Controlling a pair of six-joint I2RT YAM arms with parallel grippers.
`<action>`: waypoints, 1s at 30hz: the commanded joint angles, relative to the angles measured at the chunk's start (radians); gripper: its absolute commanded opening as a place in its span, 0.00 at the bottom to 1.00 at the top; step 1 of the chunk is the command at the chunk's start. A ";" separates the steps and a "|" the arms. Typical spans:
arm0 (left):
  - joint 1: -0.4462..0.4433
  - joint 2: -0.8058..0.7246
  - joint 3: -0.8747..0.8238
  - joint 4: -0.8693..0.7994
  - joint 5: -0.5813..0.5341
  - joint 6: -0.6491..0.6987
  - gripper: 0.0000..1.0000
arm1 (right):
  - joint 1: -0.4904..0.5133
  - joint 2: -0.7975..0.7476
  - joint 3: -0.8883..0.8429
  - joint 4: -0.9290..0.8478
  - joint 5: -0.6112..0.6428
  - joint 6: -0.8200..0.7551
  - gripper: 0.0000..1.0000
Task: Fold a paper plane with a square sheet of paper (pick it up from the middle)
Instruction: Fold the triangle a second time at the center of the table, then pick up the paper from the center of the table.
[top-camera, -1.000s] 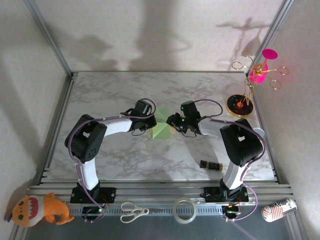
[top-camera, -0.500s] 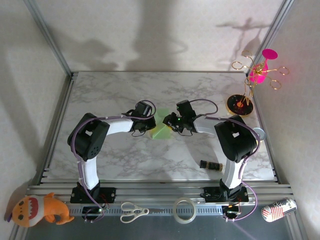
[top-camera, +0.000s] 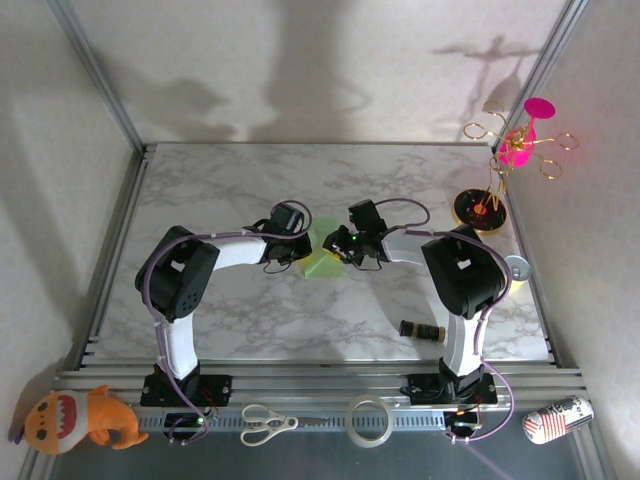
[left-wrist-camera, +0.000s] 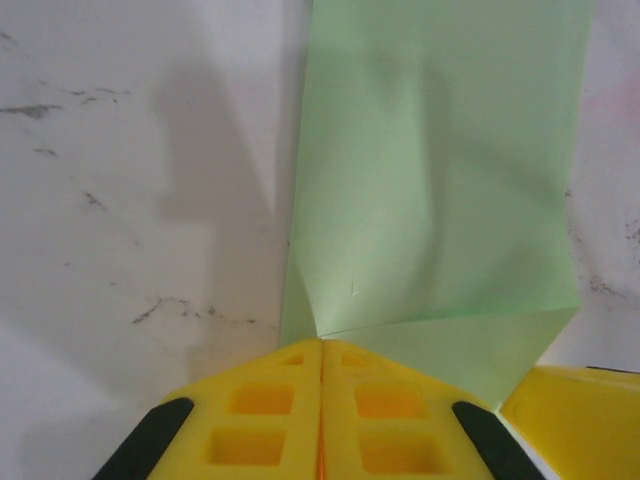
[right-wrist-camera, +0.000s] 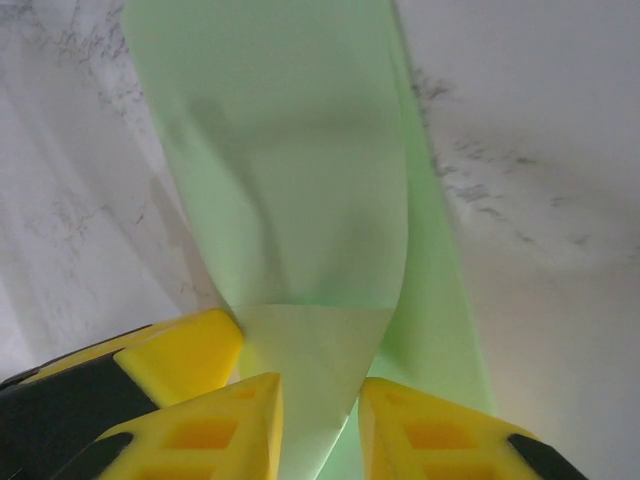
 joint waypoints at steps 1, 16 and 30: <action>0.009 0.009 -0.012 -0.005 0.004 -0.009 0.08 | 0.013 0.024 0.010 0.035 -0.046 0.009 0.26; 0.119 -0.147 -0.046 -0.004 0.075 -0.008 0.22 | 0.017 -0.014 -0.047 0.127 0.009 -0.014 0.03; 0.291 -0.510 -0.428 0.541 0.487 -0.252 0.89 | -0.062 -0.198 -0.084 0.447 -0.246 -0.116 0.00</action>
